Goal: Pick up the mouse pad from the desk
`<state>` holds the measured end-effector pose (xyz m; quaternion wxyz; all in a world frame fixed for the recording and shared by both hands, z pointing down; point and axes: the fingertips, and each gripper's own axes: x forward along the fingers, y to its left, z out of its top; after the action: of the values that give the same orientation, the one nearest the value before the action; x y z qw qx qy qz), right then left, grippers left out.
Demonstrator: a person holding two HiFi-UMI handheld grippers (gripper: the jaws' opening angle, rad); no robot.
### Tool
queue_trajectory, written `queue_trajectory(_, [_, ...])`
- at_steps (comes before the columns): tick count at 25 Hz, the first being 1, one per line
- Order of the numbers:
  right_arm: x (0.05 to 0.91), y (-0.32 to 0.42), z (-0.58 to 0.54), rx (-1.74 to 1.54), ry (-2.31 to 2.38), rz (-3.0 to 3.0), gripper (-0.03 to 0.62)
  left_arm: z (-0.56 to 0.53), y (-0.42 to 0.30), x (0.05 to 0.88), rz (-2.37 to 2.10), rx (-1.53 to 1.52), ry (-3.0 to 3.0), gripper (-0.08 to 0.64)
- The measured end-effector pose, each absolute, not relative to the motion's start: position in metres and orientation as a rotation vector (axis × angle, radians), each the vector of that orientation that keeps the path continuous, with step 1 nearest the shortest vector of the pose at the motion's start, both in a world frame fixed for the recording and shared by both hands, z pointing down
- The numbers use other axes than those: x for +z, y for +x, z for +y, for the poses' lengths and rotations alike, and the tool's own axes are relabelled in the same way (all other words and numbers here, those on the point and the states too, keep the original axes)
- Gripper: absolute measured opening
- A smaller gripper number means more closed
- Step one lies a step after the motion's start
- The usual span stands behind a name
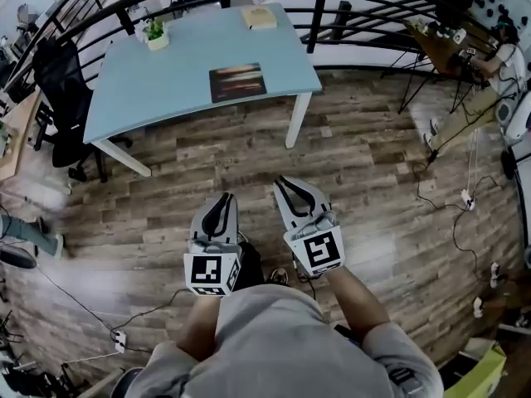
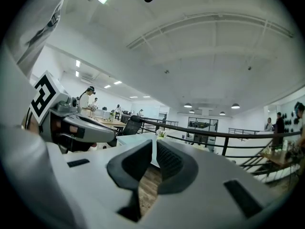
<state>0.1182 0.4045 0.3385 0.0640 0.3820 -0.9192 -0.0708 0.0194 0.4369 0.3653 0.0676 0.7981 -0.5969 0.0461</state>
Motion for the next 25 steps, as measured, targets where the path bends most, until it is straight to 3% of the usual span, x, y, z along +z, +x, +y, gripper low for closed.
queue_trajectory(25, [0.377, 0.008, 0.247, -0.109, 1.192, -2.682, 0.034, 0.273, -0.098, 0.404, -1.664, 0.211, 2.408, 0.043])
